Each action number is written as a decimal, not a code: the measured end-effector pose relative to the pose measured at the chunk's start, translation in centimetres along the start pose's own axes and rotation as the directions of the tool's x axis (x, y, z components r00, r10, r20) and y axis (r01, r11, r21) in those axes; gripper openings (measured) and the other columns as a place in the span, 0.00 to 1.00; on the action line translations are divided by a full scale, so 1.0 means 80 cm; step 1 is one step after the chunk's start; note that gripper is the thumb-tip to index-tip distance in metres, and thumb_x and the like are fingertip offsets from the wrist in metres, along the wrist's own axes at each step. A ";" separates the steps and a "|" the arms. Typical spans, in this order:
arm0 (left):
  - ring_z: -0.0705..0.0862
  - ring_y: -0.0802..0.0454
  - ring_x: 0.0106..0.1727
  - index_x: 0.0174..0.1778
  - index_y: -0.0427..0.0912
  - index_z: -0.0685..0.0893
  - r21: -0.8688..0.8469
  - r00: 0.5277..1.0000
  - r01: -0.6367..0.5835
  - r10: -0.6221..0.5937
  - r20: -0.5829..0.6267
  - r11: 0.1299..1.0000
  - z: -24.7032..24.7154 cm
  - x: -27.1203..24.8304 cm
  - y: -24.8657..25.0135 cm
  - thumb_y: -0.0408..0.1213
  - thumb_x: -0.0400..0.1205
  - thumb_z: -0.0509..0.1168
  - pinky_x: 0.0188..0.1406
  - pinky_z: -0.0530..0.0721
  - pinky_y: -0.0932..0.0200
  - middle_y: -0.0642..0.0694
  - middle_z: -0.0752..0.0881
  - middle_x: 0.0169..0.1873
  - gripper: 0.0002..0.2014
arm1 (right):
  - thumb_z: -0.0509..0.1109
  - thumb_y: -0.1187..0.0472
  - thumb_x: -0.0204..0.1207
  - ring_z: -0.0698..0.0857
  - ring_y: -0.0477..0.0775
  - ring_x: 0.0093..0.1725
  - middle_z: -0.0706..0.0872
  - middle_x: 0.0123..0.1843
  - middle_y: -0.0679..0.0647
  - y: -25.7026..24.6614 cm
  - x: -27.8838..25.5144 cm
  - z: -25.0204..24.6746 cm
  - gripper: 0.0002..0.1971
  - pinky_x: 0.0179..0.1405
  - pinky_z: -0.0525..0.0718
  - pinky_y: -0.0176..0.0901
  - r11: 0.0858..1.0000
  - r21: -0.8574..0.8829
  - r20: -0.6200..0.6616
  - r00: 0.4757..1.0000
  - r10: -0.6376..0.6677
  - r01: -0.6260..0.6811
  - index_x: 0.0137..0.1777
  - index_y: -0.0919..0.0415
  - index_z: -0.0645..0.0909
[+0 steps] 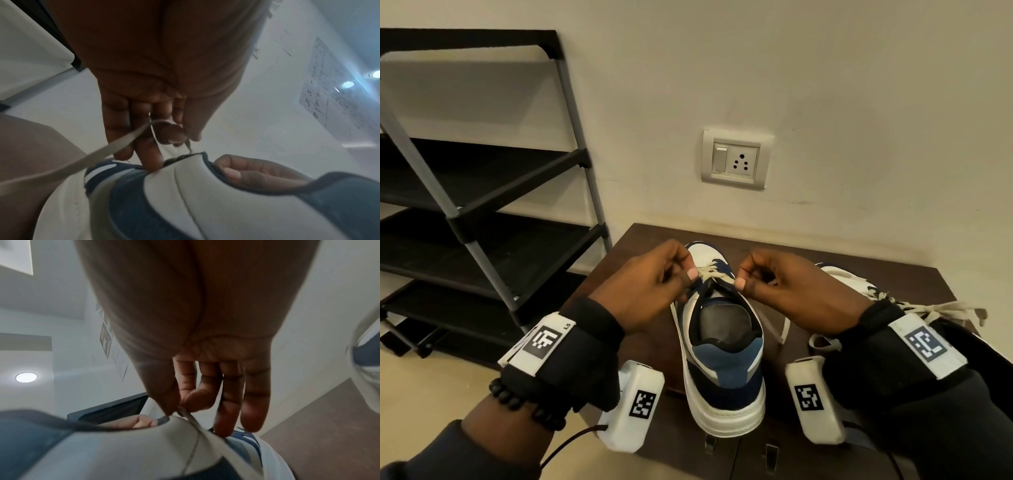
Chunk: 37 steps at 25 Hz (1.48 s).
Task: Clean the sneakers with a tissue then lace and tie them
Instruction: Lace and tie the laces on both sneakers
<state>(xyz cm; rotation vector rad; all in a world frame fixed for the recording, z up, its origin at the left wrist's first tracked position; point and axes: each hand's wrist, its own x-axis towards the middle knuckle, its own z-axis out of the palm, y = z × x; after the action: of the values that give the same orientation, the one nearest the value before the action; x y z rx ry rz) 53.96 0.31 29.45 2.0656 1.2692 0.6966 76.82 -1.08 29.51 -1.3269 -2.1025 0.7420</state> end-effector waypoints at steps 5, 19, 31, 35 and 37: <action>0.84 0.56 0.42 0.46 0.51 0.83 0.099 0.999 -0.017 0.021 -0.040 0.995 0.004 0.002 0.001 0.44 0.84 0.63 0.49 0.85 0.51 0.53 0.86 0.38 0.05 | 0.68 0.55 0.79 0.81 0.52 0.40 0.84 0.42 0.54 -0.002 -0.001 0.004 0.06 0.44 0.82 0.47 0.998 0.048 0.055 0.998 -0.040 0.038 0.49 0.56 0.78; 0.82 0.52 0.38 0.43 0.44 0.82 -0.062 0.987 0.122 -0.128 -0.094 0.991 -0.048 -0.006 -0.019 0.50 0.78 0.63 0.43 0.79 0.59 0.43 0.84 0.36 0.13 | 0.67 0.50 0.78 0.78 0.40 0.29 0.81 0.30 0.47 0.008 -0.007 -0.028 0.09 0.33 0.79 0.38 0.996 -0.003 0.033 0.995 0.089 -0.089 0.43 0.53 0.82; 0.87 0.40 0.59 0.48 0.42 0.78 -0.842 0.991 -0.123 0.102 -0.080 0.525 -0.023 0.000 0.024 0.42 0.78 0.61 0.58 0.85 0.52 0.41 0.90 0.46 0.09 | 0.65 0.53 0.73 0.86 0.57 0.52 0.84 0.44 0.55 -0.009 -0.001 -0.030 0.10 0.48 0.84 0.48 0.565 0.813 -0.199 0.979 0.045 0.139 0.49 0.58 0.77; 0.88 0.48 0.50 0.58 0.41 0.80 -0.836 0.980 -0.197 0.117 -0.160 0.512 -0.026 0.003 0.032 0.36 0.80 0.57 0.59 0.85 0.51 0.47 0.85 0.37 0.13 | 0.59 0.58 0.79 0.86 0.64 0.60 0.89 0.53 0.62 -0.013 -0.003 -0.029 0.08 0.58 0.84 0.53 0.531 0.839 -0.169 0.985 0.036 0.124 0.51 0.61 0.75; 0.86 0.51 0.46 0.60 0.42 0.80 -0.801 0.974 -0.227 0.112 -0.199 0.553 -0.026 0.005 0.033 0.37 0.81 0.58 0.58 0.85 0.51 0.49 0.83 0.36 0.13 | 0.59 0.58 0.79 0.87 0.64 0.57 0.89 0.48 0.60 -0.014 -0.002 -0.029 0.10 0.54 0.85 0.49 0.539 0.833 -0.170 0.985 0.038 0.123 0.52 0.63 0.75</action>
<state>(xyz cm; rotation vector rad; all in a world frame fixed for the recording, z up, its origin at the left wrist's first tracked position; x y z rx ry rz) 54.19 0.20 32.83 1.3469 0.5704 1.2441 77.81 -1.29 31.89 -0.7224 -1.2785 1.3441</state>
